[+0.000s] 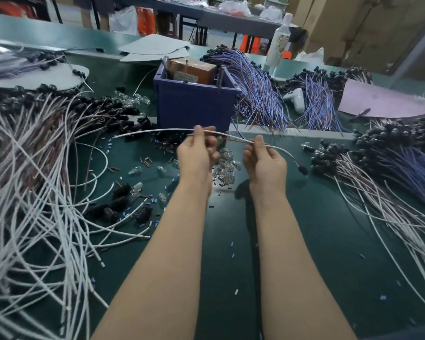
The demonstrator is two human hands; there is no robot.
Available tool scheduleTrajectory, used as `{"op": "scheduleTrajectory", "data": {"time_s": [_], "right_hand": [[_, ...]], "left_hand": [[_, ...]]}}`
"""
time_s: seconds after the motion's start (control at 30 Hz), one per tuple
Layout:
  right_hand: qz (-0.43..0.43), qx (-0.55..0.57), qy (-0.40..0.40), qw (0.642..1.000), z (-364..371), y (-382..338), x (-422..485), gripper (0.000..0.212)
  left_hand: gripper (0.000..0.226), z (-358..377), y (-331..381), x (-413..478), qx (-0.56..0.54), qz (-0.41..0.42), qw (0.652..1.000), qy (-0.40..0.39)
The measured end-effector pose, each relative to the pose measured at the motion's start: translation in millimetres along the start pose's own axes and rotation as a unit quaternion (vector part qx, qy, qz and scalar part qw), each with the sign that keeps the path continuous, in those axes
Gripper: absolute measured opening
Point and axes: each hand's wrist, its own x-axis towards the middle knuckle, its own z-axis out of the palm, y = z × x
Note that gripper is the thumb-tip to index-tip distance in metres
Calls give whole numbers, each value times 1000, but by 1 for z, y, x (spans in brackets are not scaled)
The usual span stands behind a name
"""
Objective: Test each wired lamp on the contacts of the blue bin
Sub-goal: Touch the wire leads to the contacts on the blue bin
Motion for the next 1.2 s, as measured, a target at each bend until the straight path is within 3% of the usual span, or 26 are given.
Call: {"op": "scheduleTrajectory", "data": {"time_s": [0.3, 0.43, 0.8, 0.87, 0.93, 1.03, 1.1, 1.13, 1.2], "right_hand": [[-33, -13, 82, 996, -9, -7, 3, 25], [-51, 5, 118, 992, -12, -10, 5, 26], [-46, 94, 191, 976, -24, -25, 7, 28], [-28, 145, 163, 975, -19, -26, 4, 28], [-3, 211, 122, 970, -13, -26, 0, 26], [34, 264, 83, 960, -6, -27, -5, 23], [54, 259, 77, 961, -2, -24, -7, 23], [65, 247, 76, 964, 1, -22, -8, 23], [88, 214, 77, 970, 5, -18, -8, 24]], "left_hand": [[28, -16, 15, 13, -38, 94, 980, 172], [27, -22, 16, 17, 1, 131, 964, 233], [36, -33, 36, 23, -24, 145, 943, 297], [27, -27, 34, 17, -6, 160, 946, 280], [17, -18, 28, 11, 102, 203, 939, 257], [32, -8, 18, 3, 341, 272, 871, 227], [36, -3, 12, 0, 425, 285, 838, 190], [37, -1, 9, 0, 424, 276, 851, 142], [28, 4, 10, -6, 306, 212, 928, 19]]}}
